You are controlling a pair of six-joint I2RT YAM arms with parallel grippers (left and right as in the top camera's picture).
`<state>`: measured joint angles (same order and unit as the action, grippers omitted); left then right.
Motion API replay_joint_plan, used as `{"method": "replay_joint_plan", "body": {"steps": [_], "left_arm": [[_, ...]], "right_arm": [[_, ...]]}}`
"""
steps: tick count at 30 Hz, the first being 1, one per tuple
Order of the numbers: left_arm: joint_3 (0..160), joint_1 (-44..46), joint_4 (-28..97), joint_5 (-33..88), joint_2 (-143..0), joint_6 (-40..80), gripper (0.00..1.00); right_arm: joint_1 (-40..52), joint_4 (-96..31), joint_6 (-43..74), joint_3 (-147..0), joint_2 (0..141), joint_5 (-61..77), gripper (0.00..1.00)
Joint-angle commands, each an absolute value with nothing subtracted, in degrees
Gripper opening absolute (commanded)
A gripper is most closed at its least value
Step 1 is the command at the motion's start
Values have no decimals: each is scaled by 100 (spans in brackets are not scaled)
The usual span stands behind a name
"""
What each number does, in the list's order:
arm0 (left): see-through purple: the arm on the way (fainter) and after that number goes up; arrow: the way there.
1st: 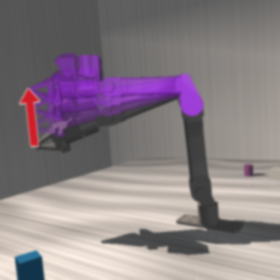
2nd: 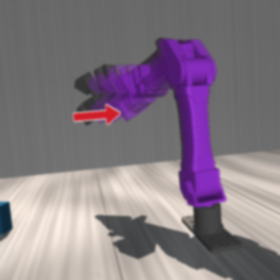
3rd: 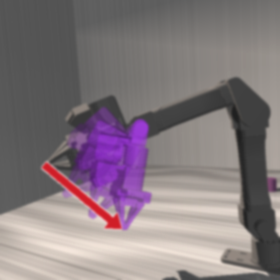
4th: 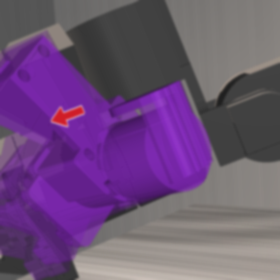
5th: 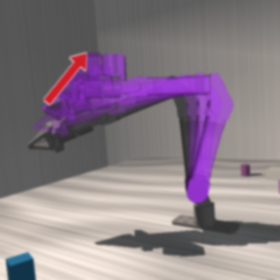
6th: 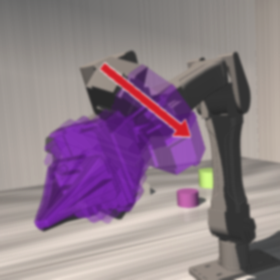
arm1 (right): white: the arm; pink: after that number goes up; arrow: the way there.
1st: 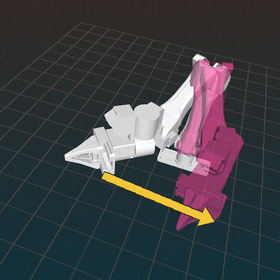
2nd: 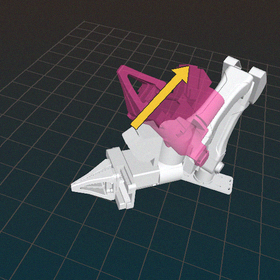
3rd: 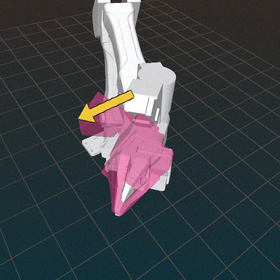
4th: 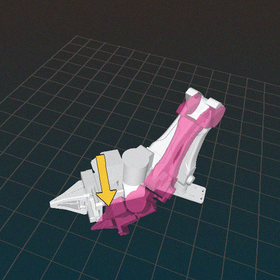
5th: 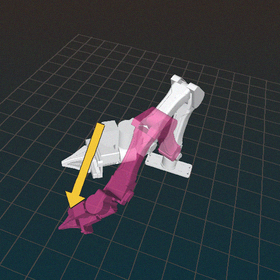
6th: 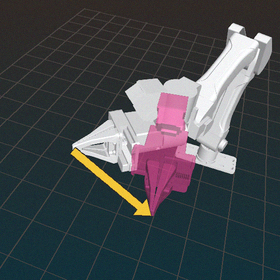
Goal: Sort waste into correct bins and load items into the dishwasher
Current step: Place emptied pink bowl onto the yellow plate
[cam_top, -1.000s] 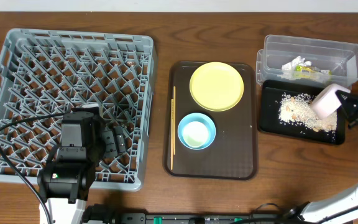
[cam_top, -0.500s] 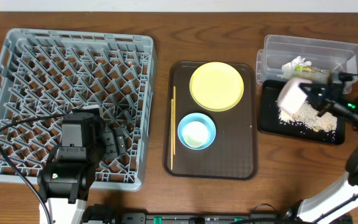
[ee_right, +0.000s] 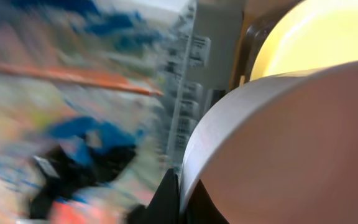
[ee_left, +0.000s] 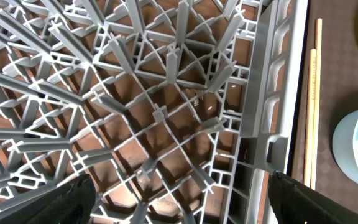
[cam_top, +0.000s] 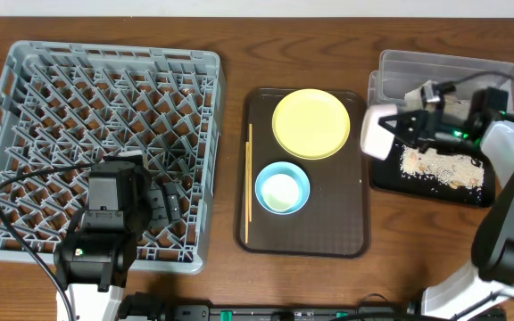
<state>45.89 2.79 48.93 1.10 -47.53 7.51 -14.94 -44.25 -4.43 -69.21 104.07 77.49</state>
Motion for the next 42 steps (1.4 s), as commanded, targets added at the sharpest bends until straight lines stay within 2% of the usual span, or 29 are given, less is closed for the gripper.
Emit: {"method": "replay_joint_plan", "body": {"steps": [1,10,12,17,22,23,28,31,33,37,42], "left_arm": [[4678,296,4899,80,-4748,777,91],[4678,296,4901,80,-4748,777,91],[4678,296,4901,78,-4748,777,91],[4678,296,4901,80,-4748,777,91],[4678,296,4901,80,-4748,777,91],[4678,296,4901,80,-4748,777,91],[4678,296,4904,80,-4748,779,91],[4681,296,4904,80,-4748,779,91],[4678,296,4906,80,-4748,777,91],[4678,296,4901,80,-4748,779,91],[4678,296,4901,80,-4748,779,91]], "right_arm": [[-895,-4228,-628,-6976,9891,6217,1],[1271,-3087,-646,-6973,9653,2058,1],[1732,-2779,-943,-6973,9714,1365,1],[2497,-2248,-1293,-6973,10016,375,1],[2687,-2008,-1264,-6973,10532,349,1],[2696,-1990,-1184,-6973,10615,349,5],[2703,-1992,-797,-6978,10652,346,15],[2703,-2062,-464,-6991,10433,370,59],[2703,-2209,-425,-7006,10130,593,76],[2703,-2545,-399,-7008,9295,1004,80],[2711,-3251,91,-7006,8624,1481,73]]}}
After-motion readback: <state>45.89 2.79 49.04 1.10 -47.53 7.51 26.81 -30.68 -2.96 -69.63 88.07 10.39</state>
